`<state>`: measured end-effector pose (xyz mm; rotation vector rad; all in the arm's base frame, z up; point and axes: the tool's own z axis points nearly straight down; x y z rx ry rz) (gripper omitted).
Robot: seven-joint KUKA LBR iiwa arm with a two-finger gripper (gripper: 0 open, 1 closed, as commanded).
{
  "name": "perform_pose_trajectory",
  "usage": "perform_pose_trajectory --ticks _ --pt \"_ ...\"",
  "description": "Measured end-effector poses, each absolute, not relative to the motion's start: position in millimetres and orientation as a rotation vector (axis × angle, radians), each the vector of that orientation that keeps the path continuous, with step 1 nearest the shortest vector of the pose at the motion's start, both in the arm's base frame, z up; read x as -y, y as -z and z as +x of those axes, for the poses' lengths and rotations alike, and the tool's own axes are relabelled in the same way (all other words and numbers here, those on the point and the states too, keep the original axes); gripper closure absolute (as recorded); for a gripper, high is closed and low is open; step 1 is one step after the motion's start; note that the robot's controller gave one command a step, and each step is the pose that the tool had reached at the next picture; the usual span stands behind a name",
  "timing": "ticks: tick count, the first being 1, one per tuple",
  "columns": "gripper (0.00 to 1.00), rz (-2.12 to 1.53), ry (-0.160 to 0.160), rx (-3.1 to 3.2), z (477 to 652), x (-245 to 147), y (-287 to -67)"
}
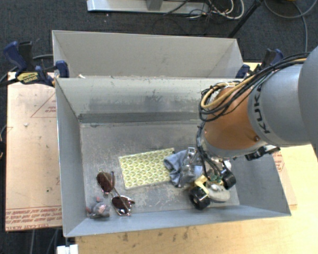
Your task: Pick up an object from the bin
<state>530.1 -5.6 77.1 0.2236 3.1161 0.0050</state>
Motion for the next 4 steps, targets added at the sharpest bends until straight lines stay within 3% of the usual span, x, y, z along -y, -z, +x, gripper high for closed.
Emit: perform_pose_trajectory --ticks 1,2,3,4 --pt "1.0 -0.008 -0.001 -3.139 532.8 32.0 -152.6" --pt "1.0 -0.008 -0.001 -3.139 532.8 32.0 -152.6" --pt "1.0 0.008 -0.003 -3.148 529.1 45.0 -194.7" --pt "0.0 0.0 -0.003 -3.136 550.9 17.0 -242.7"
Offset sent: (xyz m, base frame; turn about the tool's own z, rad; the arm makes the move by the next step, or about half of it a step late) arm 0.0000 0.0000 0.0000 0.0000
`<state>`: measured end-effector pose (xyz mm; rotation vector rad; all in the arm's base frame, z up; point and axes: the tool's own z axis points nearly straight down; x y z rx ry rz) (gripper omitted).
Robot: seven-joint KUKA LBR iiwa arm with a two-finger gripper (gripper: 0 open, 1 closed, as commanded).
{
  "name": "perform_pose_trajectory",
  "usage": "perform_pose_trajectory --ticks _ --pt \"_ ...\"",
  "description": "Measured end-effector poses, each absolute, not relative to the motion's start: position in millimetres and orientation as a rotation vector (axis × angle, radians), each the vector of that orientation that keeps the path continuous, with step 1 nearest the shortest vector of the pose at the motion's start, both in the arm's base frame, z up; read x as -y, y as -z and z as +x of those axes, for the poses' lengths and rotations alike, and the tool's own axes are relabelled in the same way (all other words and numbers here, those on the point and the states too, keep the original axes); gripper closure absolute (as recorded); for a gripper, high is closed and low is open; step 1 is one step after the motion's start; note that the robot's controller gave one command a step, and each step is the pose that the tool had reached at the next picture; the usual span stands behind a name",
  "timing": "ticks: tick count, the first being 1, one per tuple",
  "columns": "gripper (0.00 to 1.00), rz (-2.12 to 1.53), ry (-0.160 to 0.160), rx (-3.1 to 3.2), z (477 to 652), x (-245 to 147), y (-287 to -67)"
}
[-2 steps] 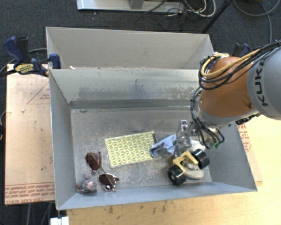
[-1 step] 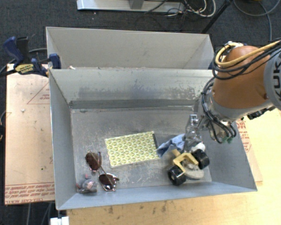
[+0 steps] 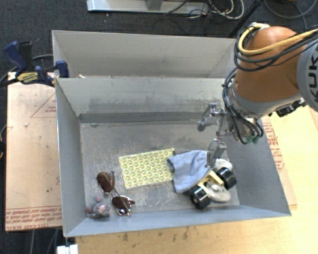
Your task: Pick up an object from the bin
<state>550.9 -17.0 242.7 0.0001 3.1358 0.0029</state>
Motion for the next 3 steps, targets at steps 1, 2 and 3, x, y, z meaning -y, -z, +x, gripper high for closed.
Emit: perform_pose_trajectory --ticks 1,2,3 --pt "0.0 0.004 -0.001 -3.139 550.1 18.5 -241.7" --pt "0.0 -0.067 -0.001 -3.132 547.9 20.7 -229.1" --pt "0.0 -0.263 0.0 -3.124 547.6 22.3 -169.1"
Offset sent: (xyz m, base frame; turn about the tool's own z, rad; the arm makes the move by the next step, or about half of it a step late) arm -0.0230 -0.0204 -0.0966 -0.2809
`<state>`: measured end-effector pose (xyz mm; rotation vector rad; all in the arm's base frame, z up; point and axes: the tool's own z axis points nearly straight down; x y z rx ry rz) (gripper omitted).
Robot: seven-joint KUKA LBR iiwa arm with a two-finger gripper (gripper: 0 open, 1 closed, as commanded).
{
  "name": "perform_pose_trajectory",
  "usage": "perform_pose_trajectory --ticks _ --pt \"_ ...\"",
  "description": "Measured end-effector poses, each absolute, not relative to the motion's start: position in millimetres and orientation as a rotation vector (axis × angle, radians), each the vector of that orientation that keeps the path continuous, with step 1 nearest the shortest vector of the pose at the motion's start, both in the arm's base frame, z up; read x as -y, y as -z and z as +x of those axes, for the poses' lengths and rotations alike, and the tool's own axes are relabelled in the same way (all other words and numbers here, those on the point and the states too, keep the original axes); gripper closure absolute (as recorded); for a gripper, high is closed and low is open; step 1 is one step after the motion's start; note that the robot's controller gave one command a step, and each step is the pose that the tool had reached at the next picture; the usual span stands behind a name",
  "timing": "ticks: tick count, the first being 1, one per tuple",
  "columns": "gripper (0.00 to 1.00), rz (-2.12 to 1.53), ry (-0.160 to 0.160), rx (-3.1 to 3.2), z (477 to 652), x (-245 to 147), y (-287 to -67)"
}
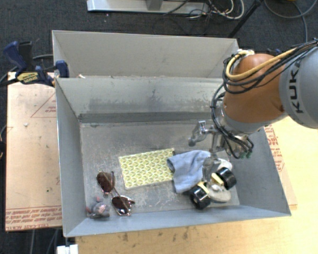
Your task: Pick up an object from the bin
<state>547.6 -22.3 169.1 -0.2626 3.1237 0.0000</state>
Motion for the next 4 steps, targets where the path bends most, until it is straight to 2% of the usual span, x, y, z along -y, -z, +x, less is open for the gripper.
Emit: perform_pose_trajectory --ticks 1,2,3,4 --pt "0.0 -0.61 -0.003 -3.086 539.9 15.8 -138.2" --pt "1.0 -0.771 0.008 -3.037 526.9 -1.8 -76.2" --pt "1.0 -0.771 0.008 -3.037 526.9 -1.8 -76.2" --pt "1.0 -1.154 -0.002 -2.922 485.7 5.8 -118.8"
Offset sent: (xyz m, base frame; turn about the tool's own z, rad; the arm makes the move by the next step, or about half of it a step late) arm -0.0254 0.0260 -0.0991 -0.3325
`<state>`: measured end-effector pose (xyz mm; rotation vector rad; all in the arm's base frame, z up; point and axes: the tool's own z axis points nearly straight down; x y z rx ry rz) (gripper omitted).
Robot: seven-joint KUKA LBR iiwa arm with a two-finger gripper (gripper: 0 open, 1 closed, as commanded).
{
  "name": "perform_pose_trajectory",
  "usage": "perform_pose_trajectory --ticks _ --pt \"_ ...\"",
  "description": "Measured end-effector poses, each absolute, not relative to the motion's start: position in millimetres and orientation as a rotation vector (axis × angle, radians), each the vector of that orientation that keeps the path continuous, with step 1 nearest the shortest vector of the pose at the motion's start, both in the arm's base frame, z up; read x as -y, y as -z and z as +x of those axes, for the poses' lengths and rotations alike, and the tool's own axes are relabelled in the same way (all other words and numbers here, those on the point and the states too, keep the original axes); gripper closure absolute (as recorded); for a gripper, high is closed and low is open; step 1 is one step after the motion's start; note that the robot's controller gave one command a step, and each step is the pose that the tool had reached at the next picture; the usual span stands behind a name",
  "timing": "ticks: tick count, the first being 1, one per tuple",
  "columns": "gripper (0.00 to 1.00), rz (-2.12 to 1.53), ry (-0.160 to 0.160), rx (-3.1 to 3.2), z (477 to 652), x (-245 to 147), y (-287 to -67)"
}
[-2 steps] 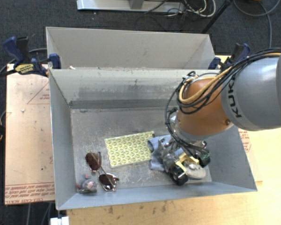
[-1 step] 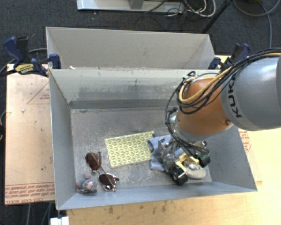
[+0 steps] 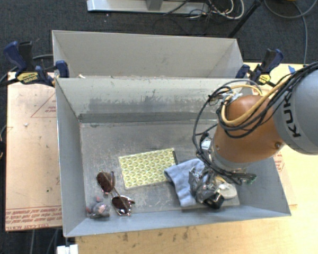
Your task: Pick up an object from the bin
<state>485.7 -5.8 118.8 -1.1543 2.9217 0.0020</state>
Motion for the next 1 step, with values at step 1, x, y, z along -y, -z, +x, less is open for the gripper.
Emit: perform_pose_trajectory --ticks 1 --pt "1.0 -1.154 -0.002 -2.921 485.7 5.7 -118.8"
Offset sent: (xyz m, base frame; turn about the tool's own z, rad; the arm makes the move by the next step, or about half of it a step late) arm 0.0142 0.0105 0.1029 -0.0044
